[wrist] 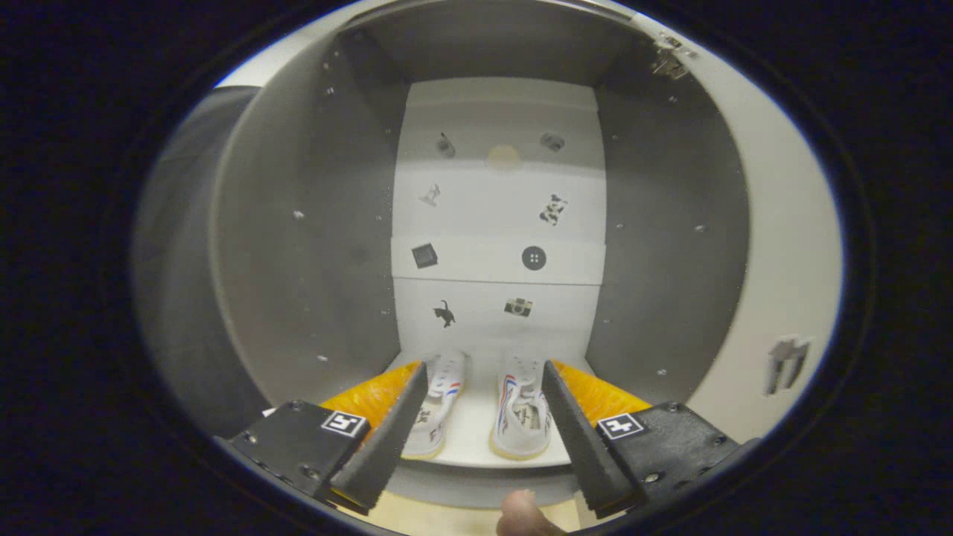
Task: Open the shoe cabinet door, grab the shoes and put them into the shoe cabinet, then close the shoe cabinet door.
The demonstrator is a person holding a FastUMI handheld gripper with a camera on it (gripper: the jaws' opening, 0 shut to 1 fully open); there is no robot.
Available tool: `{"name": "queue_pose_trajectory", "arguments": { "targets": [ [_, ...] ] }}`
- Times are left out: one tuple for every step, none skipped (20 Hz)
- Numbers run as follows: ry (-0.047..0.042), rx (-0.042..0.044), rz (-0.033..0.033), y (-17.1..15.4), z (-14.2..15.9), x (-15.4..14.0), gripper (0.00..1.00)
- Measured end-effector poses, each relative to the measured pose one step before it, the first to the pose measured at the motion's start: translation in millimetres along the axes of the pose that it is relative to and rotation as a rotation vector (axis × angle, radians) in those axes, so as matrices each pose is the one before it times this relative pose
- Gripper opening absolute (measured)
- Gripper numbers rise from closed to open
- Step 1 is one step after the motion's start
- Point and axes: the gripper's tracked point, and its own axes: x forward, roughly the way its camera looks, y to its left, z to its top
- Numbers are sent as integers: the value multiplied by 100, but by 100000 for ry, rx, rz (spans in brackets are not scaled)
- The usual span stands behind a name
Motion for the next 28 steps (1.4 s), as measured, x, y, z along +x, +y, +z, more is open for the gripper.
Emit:
{"name": "queue_pose_trajectory", "arguments": {
  "targets": [
    [-668, 988, 586, 340, 464, -2295, 99],
    [-1262, 860, 635, 413, 458, -2405, 100],
    [-854, 325, 985, 455, 424, -2442, 100],
    [-806, -563, -1084, 69, 246, -2536, 100],
    [-1706, -1580, -1327, -206, 513, -2650, 100],
    [-1963, -1016, 191, 223, 599, -2749, 100],
    [-23, -724, -4, 107, 175, -2672, 100],
    [132, -627, -336, -235, -195, -2825, 100],
    [-1309, 1146, -1181, -372, 359, -2811, 100],
    [-1784, 110, -1268, -483, 504, -2414, 100],
    [-832, -949, -111, -389, 278, -2324, 100],
    [-442, -851, 375, -347, -137, -2224, 100],
    [324, -355, 468, -448, -152, -2009, 100],
    [911, 177, 744, -545, -215, -1895, 100],
    [1591, 419, 75, -795, -386, -1693, 100],
    [1046, 922, -433, -1106, -384, -1330, 100],
    [849, 1521, -1122, -1315, -213, -1116, 100],
    [258, 2102, -2521, -2006, -212, -945, 100],
    [211, 2907, -3410, -2071, -33, -782, 100],
    [-167, 3168, -2852, -2201, 168, -833, 100],
    [-115, 2409, -2261, -1937, 215, -634, 100],
    [-165, 1152, -3288, -2357, 206, -302, 100],
    [-610, 392, -4234, -2563, 537, -80, 100],
    [-350, 193, -4001, -2487, 374, 119, 100],
    [-222, -359, -2762, -1999, 578, -62, 100],
    [-747, 288, -2364, -1717, 713, 256, 100],
    [-373, 133, -1775, -1512, 535, 186, 100],
    [-1336, 552, -97, -1869, 26, 672, 100]
  ]
}}
